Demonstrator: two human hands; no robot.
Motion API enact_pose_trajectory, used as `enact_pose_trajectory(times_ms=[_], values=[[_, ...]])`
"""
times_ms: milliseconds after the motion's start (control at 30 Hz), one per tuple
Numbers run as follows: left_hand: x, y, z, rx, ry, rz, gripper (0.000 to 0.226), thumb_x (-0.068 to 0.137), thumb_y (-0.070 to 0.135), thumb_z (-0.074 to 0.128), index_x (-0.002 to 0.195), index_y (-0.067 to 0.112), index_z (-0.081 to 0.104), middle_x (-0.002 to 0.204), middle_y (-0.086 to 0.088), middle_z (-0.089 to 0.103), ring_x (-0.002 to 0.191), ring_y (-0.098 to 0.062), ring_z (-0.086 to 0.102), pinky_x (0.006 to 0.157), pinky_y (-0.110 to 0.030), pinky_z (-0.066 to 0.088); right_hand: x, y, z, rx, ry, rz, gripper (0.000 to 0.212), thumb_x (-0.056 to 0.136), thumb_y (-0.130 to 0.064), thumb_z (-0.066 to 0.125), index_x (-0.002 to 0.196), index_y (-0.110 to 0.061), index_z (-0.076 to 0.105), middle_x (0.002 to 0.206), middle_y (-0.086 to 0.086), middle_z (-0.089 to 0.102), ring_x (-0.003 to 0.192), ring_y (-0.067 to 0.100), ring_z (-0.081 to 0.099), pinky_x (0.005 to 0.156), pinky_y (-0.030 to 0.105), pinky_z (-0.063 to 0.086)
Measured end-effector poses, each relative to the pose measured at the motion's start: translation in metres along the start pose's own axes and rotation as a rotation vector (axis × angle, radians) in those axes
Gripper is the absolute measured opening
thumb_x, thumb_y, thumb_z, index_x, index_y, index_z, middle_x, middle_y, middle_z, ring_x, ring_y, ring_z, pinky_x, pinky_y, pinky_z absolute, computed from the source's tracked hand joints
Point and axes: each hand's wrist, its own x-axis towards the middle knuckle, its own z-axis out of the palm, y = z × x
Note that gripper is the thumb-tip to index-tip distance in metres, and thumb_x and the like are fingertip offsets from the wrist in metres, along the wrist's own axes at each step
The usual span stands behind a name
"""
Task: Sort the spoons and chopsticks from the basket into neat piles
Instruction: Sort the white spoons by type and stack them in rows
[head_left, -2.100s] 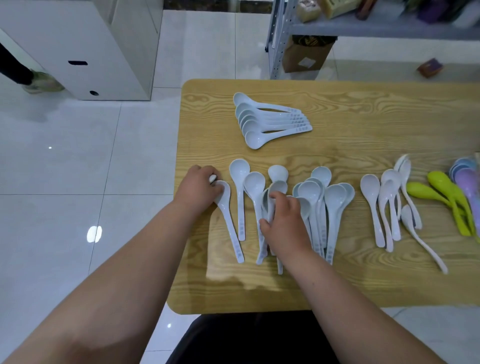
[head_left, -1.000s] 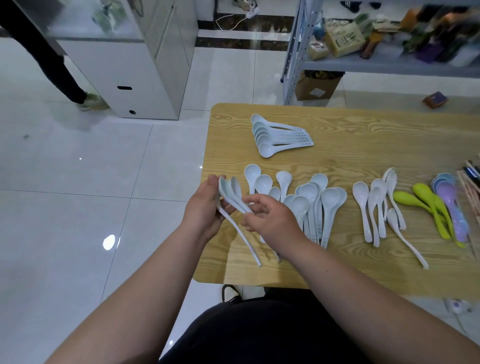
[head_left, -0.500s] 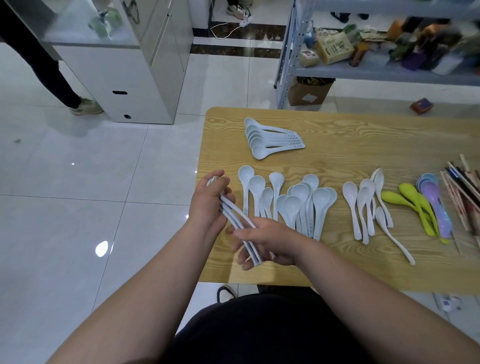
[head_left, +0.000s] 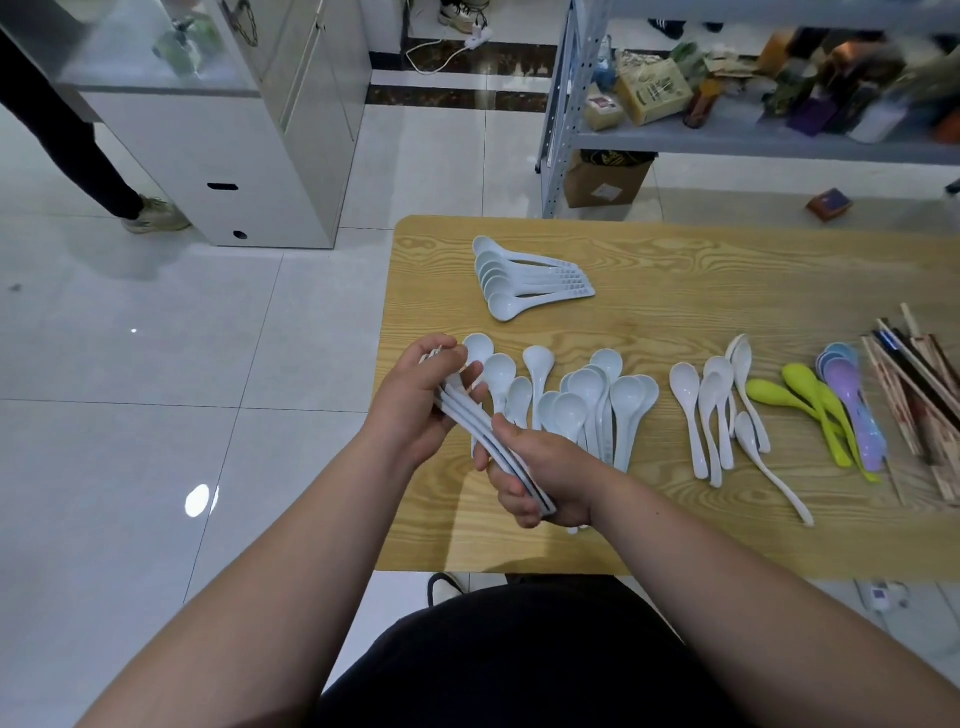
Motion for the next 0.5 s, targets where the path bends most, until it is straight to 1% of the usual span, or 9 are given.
enact_pose_trajectory(times_ms=[33, 100, 167, 233, 300, 333, 400, 467, 500], values=[[0.001, 0.004, 0.000, 0.067, -0.010, -0.011, 0.011, 0.092, 0.007, 0.064, 0.089, 0.016, 0.060, 0.095, -0.005, 0.066, 0.096, -0.027, 0.072, 0.087, -0.045, 0.059, 0.000, -0.001, -0.005, -0.058, 0.019, -0.003, 0.051, 0.104, -0.057, 0.033, 0.097, -0.011, 0.056, 0.056, 0.002, 0.035, 0.042, 0.013, 0.033, 0.045, 0.023, 0.035], [0.004, 0.012, -0.003, 0.254, -0.029, -0.014, 0.012, 0.094, 0.006, 0.061, 0.086, 0.015, 0.060, 0.100, -0.005, 0.069, 0.103, -0.030, 0.072, 0.091, -0.050, 0.055, -0.003, -0.005, -0.016, -0.272, 0.079, -0.027, 0.045, 0.104, -0.054, 0.040, 0.095, -0.012, 0.055, 0.057, 0.000, 0.035, 0.047, 0.014, 0.031, 0.046, 0.025, 0.031], [0.008, 0.021, -0.006, 0.488, -0.068, -0.011, 0.015, 0.095, 0.004, 0.057, 0.099, 0.016, 0.064, 0.107, -0.004, 0.073, 0.105, -0.030, 0.071, 0.091, -0.052, 0.054, -0.008, -0.016, -0.028, -0.546, 0.180, -0.050, 0.041, 0.100, -0.054, 0.046, 0.089, -0.015, 0.057, 0.061, -0.004, 0.041, 0.053, 0.014, 0.037, 0.053, 0.027, 0.035], [0.011, 0.027, -0.006, 0.708, -0.103, -0.037, 0.027, 0.095, 0.004, 0.054, 0.112, 0.020, 0.067, 0.115, -0.006, 0.072, 0.101, -0.027, 0.071, 0.085, -0.047, 0.060, -0.012, -0.030, -0.040, -0.845, 0.244, -0.097, 0.039, 0.099, -0.057, 0.046, 0.083, -0.022, 0.052, 0.069, -0.007, 0.048, 0.062, 0.012, 0.046, 0.063, 0.030, 0.039], [0.014, 0.030, -0.003, 0.885, -0.136, -0.071, 0.031, 0.093, 0.003, 0.053, 0.112, 0.022, 0.068, 0.113, -0.007, 0.070, 0.098, -0.026, 0.073, 0.076, -0.039, 0.062, -0.011, -0.043, -0.053, -1.098, 0.254, -0.131, 0.035, 0.100, -0.058, 0.044, 0.082, -0.029, 0.047, 0.075, -0.007, 0.053, 0.070, 0.012, 0.051, 0.066, 0.033, 0.039], [0.017, 0.031, -0.001, 0.956, -0.151, -0.069, 0.032, 0.092, 0.003, 0.052, 0.111, 0.022, 0.068, 0.110, -0.007, 0.070, 0.095, -0.024, 0.073, 0.075, -0.038, 0.062, -0.010, -0.048, -0.059, -1.200, 0.265, -0.143, 0.033, 0.100, -0.059, 0.043, 0.085, -0.029, 0.046, 0.077, -0.007, 0.054, 0.072, 0.012, 0.052, 0.065, 0.033, 0.038], [0.023, 0.030, 0.003, 1.043, -0.158, -0.020, 0.032, 0.091, 0.004, 0.053, 0.108, 0.027, 0.068, 0.111, -0.004, 0.070, 0.089, -0.019, 0.074, 0.078, -0.039, 0.063, -0.005, -0.058, -0.073, -1.368, 0.295, -0.186, 0.034, 0.099, -0.062, 0.041, 0.094, -0.029, 0.048, 0.080, -0.007, 0.056, 0.077, 0.015, 0.055, 0.063, 0.033, 0.038], [0.031, 0.027, 0.009, 1.094, -0.127, 0.038, 0.035, 0.090, 0.007, 0.054, 0.110, 0.033, 0.066, 0.115, 0.004, 0.066, 0.082, -0.016, 0.075, 0.084, -0.040, 0.061, 0.003, -0.064, -0.089, -1.454, 0.305, -0.229, 0.036, 0.098, -0.064, 0.041, 0.097, -0.028, 0.046, 0.082, -0.007, 0.056, 0.078, 0.017, 0.056, 0.060, 0.032, 0.037], [0.035, 0.024, 0.012, 1.110, -0.109, 0.060, 0.037, 0.090, 0.007, 0.054, 0.111, 0.035, 0.065, 0.116, 0.008, 0.065, 0.078, -0.015, 0.075, 0.085, -0.038, 0.059, 0.007, -0.066, -0.096, -1.485, 0.311, -0.248, 0.037, 0.097, -0.065, 0.040, 0.098, -0.028, 0.045, 0.083, -0.006, 0.056, 0.078, 0.018, 0.056, 0.059, 0.033, 0.037]])
